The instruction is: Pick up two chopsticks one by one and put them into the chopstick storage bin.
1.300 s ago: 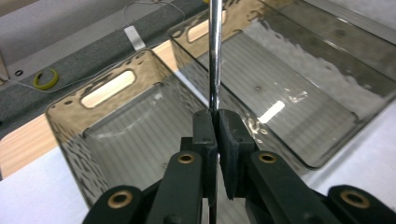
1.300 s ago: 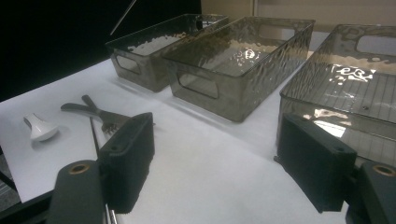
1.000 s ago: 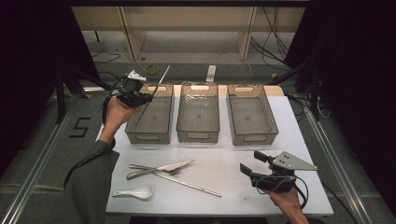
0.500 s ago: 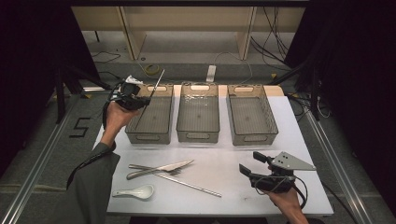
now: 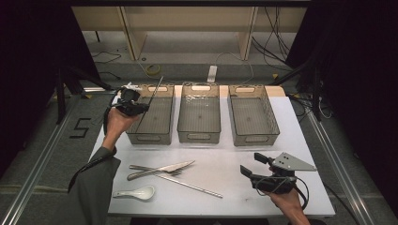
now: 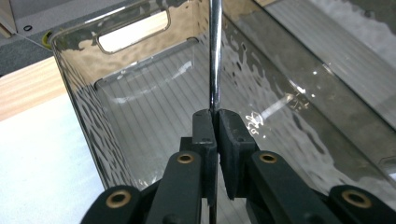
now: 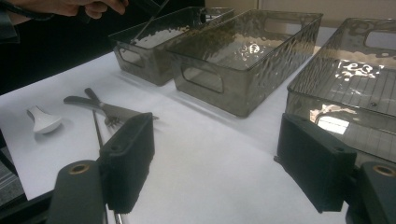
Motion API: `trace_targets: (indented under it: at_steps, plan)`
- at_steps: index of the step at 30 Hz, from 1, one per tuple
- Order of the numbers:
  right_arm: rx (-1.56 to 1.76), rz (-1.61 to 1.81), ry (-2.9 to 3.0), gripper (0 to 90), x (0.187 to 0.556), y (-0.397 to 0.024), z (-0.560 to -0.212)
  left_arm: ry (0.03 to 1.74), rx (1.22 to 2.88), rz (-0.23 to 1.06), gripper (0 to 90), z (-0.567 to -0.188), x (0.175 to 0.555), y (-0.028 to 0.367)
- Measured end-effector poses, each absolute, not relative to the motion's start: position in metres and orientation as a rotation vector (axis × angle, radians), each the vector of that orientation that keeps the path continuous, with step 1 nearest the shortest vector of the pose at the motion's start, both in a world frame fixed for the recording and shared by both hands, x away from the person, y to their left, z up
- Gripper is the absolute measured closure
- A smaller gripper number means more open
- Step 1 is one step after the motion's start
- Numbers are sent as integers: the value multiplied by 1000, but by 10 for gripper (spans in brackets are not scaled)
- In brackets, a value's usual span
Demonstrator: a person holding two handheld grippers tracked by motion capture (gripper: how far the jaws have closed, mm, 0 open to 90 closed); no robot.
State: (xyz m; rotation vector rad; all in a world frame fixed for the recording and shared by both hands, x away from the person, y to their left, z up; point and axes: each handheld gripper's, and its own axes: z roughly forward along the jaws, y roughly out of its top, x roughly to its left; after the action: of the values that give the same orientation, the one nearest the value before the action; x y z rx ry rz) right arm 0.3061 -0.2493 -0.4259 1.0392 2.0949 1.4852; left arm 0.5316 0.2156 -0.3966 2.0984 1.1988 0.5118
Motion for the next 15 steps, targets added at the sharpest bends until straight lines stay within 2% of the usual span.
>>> trace_targets:
  at_steps: [2, 7, 9, 15]
  plan:
    - [1040, 1485, 2095, 284, 306, -249, -426, 1209, 2122, 504, 836, -400, 532, 215]
    - [1042, 1485, 2095, 284, 306, -249, -426, 1220, 2122, 482, 679, -402, 531, 214]
    - [1041, 1484, 2096, 284, 306, -249, -426, 1224, 2132, 471, 590, -399, 530, 214]
    - [1041, 1479, 2102, 284, 306, -249, -426, 1218, 2079, 457, 420, -389, 515, 215]
